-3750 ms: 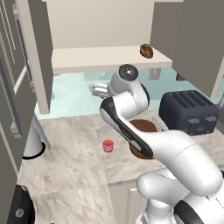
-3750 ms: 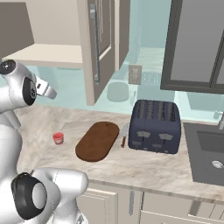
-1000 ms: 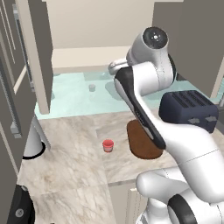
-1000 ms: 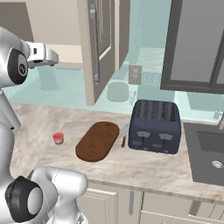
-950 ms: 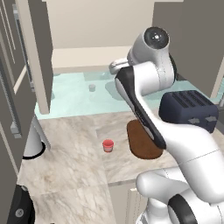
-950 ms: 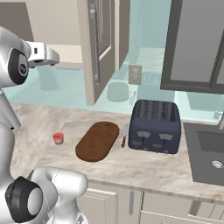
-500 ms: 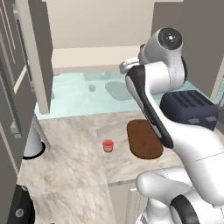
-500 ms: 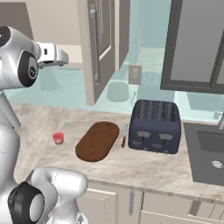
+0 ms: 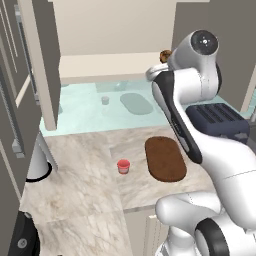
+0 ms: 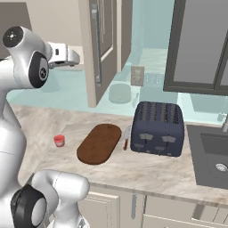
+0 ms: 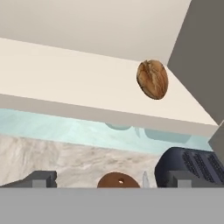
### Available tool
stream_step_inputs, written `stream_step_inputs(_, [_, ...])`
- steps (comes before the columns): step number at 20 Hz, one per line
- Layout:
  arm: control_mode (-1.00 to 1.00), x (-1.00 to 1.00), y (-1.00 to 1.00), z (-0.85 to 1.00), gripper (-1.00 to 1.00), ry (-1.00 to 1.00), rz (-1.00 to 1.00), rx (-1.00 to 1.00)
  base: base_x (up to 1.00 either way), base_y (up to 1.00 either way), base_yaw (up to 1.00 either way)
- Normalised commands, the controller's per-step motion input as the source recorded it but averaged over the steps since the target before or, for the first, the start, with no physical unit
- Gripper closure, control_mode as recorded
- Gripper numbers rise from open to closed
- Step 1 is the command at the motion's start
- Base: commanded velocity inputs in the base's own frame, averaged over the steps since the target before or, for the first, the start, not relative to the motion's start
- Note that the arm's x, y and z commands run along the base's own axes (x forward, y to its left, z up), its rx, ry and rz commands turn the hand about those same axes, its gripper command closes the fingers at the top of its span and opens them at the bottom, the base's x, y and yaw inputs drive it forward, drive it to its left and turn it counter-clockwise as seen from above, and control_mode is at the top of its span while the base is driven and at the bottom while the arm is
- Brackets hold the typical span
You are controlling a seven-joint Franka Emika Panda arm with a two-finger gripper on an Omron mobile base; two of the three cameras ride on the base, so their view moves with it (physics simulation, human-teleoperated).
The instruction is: Pick the bread, place it on the cutting board, pick the jam, place it on the counter, and close the cabinet.
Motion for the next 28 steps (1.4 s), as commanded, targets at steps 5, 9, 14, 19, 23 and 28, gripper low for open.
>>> stream_step_inputs(5, [-1.00, 0.22, -0.21, 0.03, -1.00, -0.02, -0.04, 0.00, 0.00, 0.00, 0.00])
stream_step_inputs(9, [-1.00, 0.31, -0.18, 0.01, -1.00, 0.00, -0.03, 0.00, 0.00, 0.00, 0.00])
stream_step_inputs(14, [-1.00, 0.45, -0.14, 0.00, -1.00, 0.00, -0.02, 0.00, 0.00, 0.00, 0.00])
stream_step_inputs(19, [-1.00, 0.52, -0.11, 0.00, -1.00, 0.00, -0.01, 0.00, 0.00, 0.00, 0.00])
stream_step_inputs(23, [-1.00, 0.61, -0.18, 0.00, -1.00, 0.00, -0.01, 0.00, 0.00, 0.00, 0.00])
stream_step_inputs(28, [-1.00, 0.55, -0.10, 0.00, -1.00, 0.00, -0.02, 0.00, 0.00, 0.00, 0.00])
